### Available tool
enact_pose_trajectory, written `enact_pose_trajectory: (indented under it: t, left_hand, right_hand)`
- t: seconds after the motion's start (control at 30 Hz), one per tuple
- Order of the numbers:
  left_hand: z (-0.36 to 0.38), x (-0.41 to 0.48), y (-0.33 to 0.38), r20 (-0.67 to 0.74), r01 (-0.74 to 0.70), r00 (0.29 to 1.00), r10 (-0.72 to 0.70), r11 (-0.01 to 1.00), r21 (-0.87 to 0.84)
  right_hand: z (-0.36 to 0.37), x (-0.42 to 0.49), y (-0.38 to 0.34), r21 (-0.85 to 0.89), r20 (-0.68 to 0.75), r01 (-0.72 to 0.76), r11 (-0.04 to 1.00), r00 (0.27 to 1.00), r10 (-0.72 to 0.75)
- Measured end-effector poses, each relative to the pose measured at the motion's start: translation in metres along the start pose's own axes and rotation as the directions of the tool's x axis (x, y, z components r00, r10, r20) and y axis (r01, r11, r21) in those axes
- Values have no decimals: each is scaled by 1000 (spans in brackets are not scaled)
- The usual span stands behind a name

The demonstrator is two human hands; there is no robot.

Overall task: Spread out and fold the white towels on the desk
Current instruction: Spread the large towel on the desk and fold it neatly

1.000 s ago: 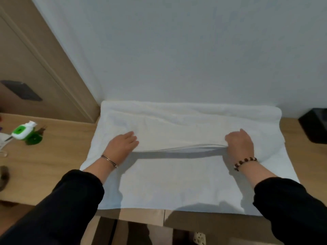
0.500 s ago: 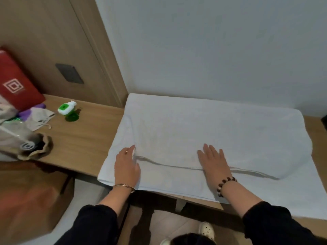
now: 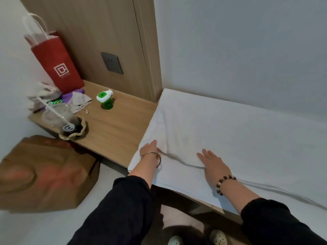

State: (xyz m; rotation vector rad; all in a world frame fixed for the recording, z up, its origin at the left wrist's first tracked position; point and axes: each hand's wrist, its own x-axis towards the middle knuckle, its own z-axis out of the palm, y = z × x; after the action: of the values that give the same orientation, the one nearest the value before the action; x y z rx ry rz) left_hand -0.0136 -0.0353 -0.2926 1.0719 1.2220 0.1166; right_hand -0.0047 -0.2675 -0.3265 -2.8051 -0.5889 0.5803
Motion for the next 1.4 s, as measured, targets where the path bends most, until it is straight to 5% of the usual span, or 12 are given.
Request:
enact_pose_trajectory:
  t: [0.13, 0.3, 0.37, 0.47, 0.53, 0.6, 0.7, 0.87, 1.07, 1.2, 1.3, 1.4]
  left_hand:
    - [-38, 8, 9, -208, -370, 881, 425, 893, 256]
    - [-69, 10, -18, -131, -128, 977, 167, 956, 263]
    - [-68, -2, -19, -139, -210, 948, 287, 889, 407]
    - [-60, -15, -35, 99, -503, 656, 748, 336, 796]
    - [-40, -23, -51, 525, -572, 529, 666, -178, 801]
    - [-15, -28, -74, 754, -646, 518, 403, -394, 654]
    - [1, -26, -101, 794, -647, 568, 215, -480, 593]
    - [15, -27, -102, 752, -607, 618, 231, -467, 643]
    - [111, -94, -157, 969, -806, 247, 0, -555, 206]
    - [144, -125, -202, 953, -751, 302, 15, -613, 248]
    - [147, -118, -208, 953, -722, 297, 60, -639, 265]
    - [151, -111, -199, 962, -747, 271, 44, -621, 239]
  right_hand:
    - [-21, -7, -8, -49, -553, 147, 988, 820, -150]
    - [16, -23, -3, -136, -97, 165, 977, 979, -179]
    - [24, -22, 1, -125, -95, 147, 981, 983, -159]
    - [29, -18, 7, -140, -116, 156, 978, 978, -172]
    - [29, -17, 8, -150, -122, 177, 973, 973, -196]
    - [26, -21, 12, -202, -142, 165, 965, 970, -195]
    - [20, -35, 41, -267, -243, -46, 963, 970, -21]
    - [1, -81, 118, -297, -287, -346, 890, 921, 262]
    - [-14, -119, 169, -11, -419, -489, 872, 795, 440]
    - [-23, -146, 219, 291, -414, -616, 732, 608, 677]
    - [-35, -155, 247, 248, -496, -490, 836, 677, 544]
    - [-47, -170, 271, 145, -718, -372, 917, 598, 356]
